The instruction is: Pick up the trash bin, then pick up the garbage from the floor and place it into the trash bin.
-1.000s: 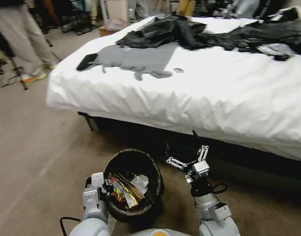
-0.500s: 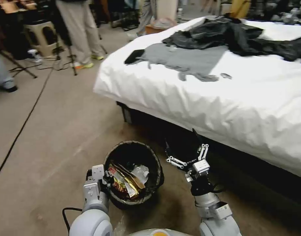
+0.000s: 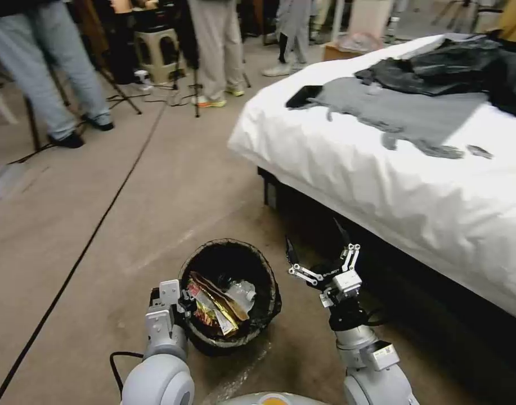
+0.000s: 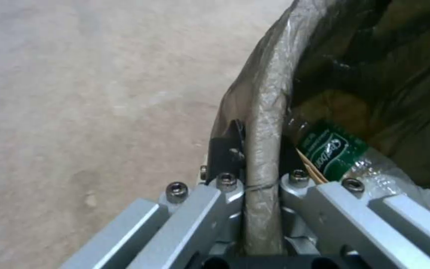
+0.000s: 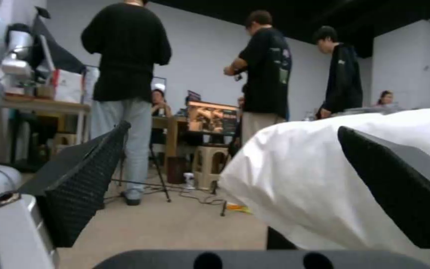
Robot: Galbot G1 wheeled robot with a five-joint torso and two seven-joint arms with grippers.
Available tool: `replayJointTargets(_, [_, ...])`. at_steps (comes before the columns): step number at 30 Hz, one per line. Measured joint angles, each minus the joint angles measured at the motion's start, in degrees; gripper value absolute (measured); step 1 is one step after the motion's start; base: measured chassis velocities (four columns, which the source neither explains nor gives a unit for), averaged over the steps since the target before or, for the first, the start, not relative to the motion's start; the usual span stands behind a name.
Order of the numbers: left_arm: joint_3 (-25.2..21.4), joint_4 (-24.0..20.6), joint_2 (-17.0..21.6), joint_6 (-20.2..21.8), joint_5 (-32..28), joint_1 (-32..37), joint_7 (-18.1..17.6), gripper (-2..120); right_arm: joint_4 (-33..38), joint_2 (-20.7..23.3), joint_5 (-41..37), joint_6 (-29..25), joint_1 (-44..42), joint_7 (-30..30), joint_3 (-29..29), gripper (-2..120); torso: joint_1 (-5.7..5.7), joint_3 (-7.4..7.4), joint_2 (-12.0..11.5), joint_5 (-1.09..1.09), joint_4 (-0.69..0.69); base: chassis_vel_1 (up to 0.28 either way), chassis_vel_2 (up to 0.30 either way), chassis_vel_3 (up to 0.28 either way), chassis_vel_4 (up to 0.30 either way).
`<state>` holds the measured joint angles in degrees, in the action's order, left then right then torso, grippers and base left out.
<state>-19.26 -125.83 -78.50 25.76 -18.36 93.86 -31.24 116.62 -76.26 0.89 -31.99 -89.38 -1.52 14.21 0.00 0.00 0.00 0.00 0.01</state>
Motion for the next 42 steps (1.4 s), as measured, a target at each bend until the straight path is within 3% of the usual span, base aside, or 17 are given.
replayJointTargets(11, [-0.14,0.47,-0.12,-1.97,1.19,-0.01,0.15,0,0.04,0.29,-0.42,0.28,0.29,0.14,0.22,100,0.0,0.0,0.0,0.0,-0.02,0.028,0.022,0.023,0.022])
replayJointTargets(18, [-1.88,0.47,-1.0,-1.97,1.17,-0.6,-3.78,0,0.19,0.35,-0.37,0.06,-0.22,0.22,0.42,100,-0.01,0.0,0.0,0.0,0.0,0.0,0.0,0.0,0.0])
replayJointTargets(25, [-3.44,0.7,-1.58,3.39,-3.76,-2.06,-7.87,0,0.01,0.37,-0.31,-0.35,-0.14,0.31,0.4,100,0.0,0.0,0.0,0.0,0.0,0.0,0.0,0.0,0.0])
replayJointTargets(27, [-4.08,1.43,-1.8,6.85,-7.71,-3.17,-10.23,0,-0.33,0.35,-0.31,-0.48,0.05,0.45,0.26,100,0.0,0.0,0.0,0.0,0.0,0.0,0.0,0.0,0.0])
replayJointTargets(42, [-5.29,5.85,-2.32,10.2,-13.96,-6.27,-11.97,4,-1.83,0.37,-0.89,-1.28,0.65,1.57,0.25,100,-0.02,-0.03,0.03,0.11,0.04,0.0,0.0,0.0,0.0])
